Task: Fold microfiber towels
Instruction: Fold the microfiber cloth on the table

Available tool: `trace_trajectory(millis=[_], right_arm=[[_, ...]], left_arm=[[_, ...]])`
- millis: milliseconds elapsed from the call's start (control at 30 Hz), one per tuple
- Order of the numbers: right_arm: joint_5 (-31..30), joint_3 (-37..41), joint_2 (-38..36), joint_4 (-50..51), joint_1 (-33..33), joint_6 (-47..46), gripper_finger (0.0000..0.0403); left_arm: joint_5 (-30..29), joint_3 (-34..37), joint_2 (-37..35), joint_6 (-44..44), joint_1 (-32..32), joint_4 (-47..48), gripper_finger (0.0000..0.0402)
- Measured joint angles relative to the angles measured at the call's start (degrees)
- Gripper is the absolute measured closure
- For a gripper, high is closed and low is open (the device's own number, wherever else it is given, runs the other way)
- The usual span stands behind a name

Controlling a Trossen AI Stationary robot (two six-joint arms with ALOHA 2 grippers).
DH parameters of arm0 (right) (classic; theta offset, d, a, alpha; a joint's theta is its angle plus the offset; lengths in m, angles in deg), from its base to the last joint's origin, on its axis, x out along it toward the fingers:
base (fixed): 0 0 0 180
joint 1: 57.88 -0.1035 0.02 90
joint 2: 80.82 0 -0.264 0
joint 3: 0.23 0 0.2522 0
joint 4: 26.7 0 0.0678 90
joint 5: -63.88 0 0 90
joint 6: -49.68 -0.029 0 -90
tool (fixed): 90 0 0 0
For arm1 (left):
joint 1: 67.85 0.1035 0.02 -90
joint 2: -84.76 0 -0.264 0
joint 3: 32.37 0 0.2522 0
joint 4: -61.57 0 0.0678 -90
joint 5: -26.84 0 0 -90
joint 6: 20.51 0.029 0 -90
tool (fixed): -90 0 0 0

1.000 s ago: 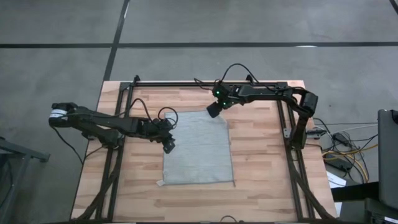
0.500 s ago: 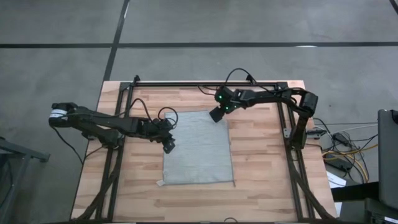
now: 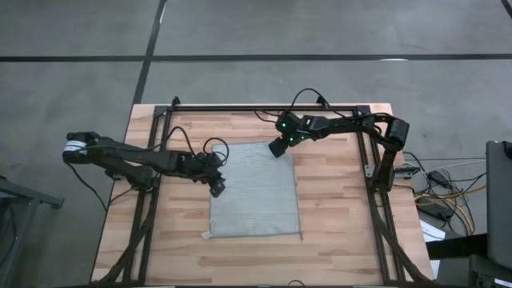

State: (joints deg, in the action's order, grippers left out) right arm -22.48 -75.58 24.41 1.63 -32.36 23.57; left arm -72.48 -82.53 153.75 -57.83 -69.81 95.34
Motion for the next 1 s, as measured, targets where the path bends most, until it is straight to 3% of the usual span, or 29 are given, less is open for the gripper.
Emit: trace_trajectory(millis=[533,1000], right_arm=[[1.6,-0.2,0.0,-0.3,0.0,-2.1,0.0237],[2.5,0.6,0.0,-0.1,-0.1,-2.2,0.0269]], left_arm=[[0.0,0.0,0.0,0.0,0.0,0.0,0.0264],[0.0,0.0,0.0,0.0,0.0,0.0,0.0264]])
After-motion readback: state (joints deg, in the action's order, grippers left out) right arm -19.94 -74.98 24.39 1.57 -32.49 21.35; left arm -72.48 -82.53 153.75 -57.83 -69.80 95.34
